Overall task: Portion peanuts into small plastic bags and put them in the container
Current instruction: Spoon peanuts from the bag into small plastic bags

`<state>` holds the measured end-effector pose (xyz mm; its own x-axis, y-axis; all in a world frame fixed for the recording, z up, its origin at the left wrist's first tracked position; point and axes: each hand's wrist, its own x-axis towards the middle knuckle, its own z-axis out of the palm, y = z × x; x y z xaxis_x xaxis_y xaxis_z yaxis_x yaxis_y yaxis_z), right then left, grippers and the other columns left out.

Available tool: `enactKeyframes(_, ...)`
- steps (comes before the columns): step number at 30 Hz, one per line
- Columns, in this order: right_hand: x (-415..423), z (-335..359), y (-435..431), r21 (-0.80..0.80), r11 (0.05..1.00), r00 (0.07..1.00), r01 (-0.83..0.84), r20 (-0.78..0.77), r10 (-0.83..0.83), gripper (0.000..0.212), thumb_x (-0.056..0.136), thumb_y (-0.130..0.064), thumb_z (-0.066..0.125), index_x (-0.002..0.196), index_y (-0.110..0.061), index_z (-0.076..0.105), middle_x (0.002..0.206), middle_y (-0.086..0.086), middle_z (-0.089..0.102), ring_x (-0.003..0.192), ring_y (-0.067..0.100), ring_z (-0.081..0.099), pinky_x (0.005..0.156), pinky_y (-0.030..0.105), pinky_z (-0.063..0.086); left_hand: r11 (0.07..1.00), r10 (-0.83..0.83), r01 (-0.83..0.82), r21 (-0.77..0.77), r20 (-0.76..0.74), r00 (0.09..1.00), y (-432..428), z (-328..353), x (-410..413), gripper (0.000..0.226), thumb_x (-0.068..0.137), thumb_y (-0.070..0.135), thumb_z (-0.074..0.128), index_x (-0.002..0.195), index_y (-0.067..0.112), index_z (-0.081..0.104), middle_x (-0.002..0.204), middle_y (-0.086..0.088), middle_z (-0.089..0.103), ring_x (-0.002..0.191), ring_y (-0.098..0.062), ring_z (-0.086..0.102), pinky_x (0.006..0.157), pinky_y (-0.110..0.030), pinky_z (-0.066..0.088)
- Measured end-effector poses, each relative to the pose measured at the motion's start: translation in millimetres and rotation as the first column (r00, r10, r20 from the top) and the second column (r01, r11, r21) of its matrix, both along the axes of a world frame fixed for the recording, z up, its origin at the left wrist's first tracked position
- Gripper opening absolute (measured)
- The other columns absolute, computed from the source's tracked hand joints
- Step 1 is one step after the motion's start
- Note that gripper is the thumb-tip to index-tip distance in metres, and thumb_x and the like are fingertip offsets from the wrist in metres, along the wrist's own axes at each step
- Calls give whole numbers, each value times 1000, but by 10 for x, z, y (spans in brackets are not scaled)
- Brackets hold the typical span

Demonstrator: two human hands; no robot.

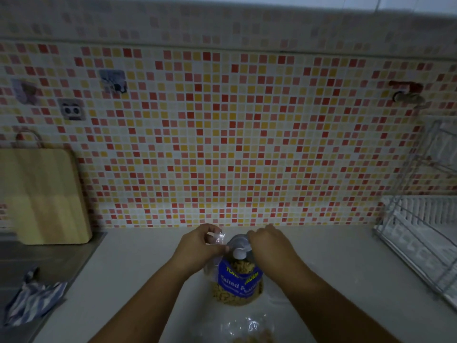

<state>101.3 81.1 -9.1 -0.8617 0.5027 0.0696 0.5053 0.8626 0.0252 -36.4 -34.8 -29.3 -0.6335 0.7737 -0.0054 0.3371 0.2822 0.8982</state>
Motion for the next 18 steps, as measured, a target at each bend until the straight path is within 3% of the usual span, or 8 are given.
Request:
enactKeyframes(3, -159, -146, -58, -32, 997, 987, 72, 149, -67, 31, 92, -14, 48, 121, -6, 56, 121, 14, 58, 114, 28, 50, 95, 34, 39, 1000, -13, 13, -22, 11, 1000, -9, -25, 9, 38, 70, 18, 78, 104, 20, 62, 94, 2, 66, 80, -5, 62, 59, -12, 48)
enactKeyframes(6, -305, -256, -97, -159, 952, 948, 261, 230, -222, 48, 86, -24, 63, 129, -9, 51, 126, 14, 53, 114, 28, 53, 96, 34, 44, 1000, -13, 13, -16, 31, 999, -4, -40, 28, 39, 70, 16, 78, 105, 20, 62, 91, 7, 64, 84, -6, 61, 63, -14, 48)
enactKeyframes(10, -448, -265, -123, -409, 760, 863, 505, 245, -441, 56, 82, -30, 70, 130, -9, 51, 130, 9, 54, 118, 24, 54, 96, 31, 46, 999, -32, 32, -10, 38, 999, 12, -61, 22, 39, 69, 17, 79, 105, 20, 62, 92, 5, 66, 88, -10, 63, 71, -20, 53)
enactKeyframes(13, -477, -276, -97, -512, 621, 800, 593, 288, -526, 60, 81, -34, 70, 131, -8, 50, 128, 7, 56, 116, 22, 56, 89, 30, 47, 999, -32, 33, -15, 32, 999, 24, -81, 15, 39, 70, 18, 79, 105, 20, 61, 96, 2, 66, 90, -13, 63, 75, -23, 54)
enactKeyframes(16, -388, -278, -91, -421, 695, 810, 583, 236, -536, 58, 80, -40, 70, 127, -12, 52, 122, 5, 60, 112, 22, 57, 92, 32, 45, 999, -32, 32, -17, 35, 999, 29, -93, 10, 39, 70, 20, 79, 104, 22, 61, 97, 1, 67, 91, -13, 63, 74, -22, 53)
enactKeyframes(18, -295, -268, -29, -393, 718, 811, 575, 156, -564, 38, 85, -37, 63, 115, -14, 58, 110, 3, 63, 102, 21, 60, 89, 31, 45, 999, -38, 38, -13, 48, 998, 24, -86, 1, 37, 71, 21, 78, 103, 23, 61, 96, 3, 66, 91, -13, 63, 74, -23, 53)
